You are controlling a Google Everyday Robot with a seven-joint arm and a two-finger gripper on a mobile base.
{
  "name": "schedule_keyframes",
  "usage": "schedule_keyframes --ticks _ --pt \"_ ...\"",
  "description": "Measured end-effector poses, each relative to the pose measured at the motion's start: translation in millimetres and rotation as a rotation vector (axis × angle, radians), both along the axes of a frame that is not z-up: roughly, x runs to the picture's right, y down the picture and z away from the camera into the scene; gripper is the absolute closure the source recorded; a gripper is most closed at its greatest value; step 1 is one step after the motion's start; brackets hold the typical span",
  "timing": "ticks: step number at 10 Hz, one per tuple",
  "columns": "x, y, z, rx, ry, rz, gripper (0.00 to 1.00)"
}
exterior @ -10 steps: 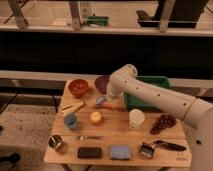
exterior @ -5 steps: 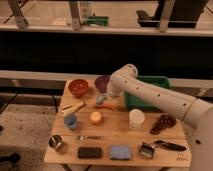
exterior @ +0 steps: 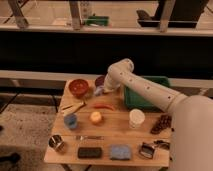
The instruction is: Place towel in purple bowl
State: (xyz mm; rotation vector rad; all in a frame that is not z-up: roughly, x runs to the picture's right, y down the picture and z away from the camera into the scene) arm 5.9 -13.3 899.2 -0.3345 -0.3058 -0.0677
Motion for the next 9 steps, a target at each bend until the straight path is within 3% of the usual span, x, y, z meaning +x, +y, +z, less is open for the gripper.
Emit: schedule_keyframes --ticks 5,9 --pt "-9 -33 4.0 0.090 -0.011 -0.037 1.00" --pt "-15 -43 16.6 0.149 -0.028 -0.057 1.00"
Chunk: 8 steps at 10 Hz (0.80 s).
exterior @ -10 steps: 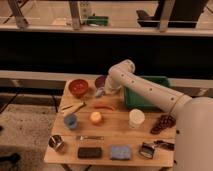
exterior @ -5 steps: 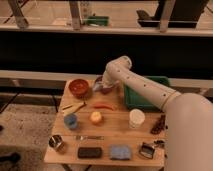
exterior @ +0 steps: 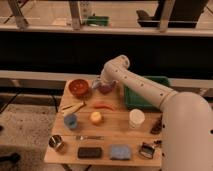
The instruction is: Place towel in purple bowl
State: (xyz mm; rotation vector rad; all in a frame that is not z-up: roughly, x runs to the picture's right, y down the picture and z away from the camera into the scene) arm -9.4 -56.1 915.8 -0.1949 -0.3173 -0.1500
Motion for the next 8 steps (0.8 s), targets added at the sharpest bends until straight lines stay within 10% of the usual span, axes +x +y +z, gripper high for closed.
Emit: schedule_keyframes --ticks 8 --pt "9 -9 29.6 0.079 -0.006 0.009 1.00"
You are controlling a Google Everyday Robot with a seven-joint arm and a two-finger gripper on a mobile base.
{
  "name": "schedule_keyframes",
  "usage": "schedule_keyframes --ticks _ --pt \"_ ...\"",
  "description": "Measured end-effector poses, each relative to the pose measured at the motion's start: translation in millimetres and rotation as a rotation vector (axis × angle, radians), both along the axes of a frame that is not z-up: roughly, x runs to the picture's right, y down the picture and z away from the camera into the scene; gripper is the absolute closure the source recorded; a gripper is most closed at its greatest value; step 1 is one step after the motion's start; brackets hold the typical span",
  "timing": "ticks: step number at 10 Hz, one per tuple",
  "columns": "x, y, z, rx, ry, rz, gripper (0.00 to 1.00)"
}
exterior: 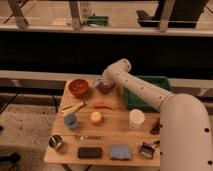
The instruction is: Place towel in purple bowl
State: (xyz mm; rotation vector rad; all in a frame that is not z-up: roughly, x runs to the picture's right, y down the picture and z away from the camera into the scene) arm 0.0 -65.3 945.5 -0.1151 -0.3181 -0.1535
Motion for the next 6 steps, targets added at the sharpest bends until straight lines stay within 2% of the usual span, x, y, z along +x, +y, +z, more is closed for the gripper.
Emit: schedule_keyframes --ticks 4,6 --pt "3.9 -2.3 5.5 0.007 0.022 0.010 0.97" --pt "4.1 -3.5 7.1 0.006 0.033 0.010 0.81"
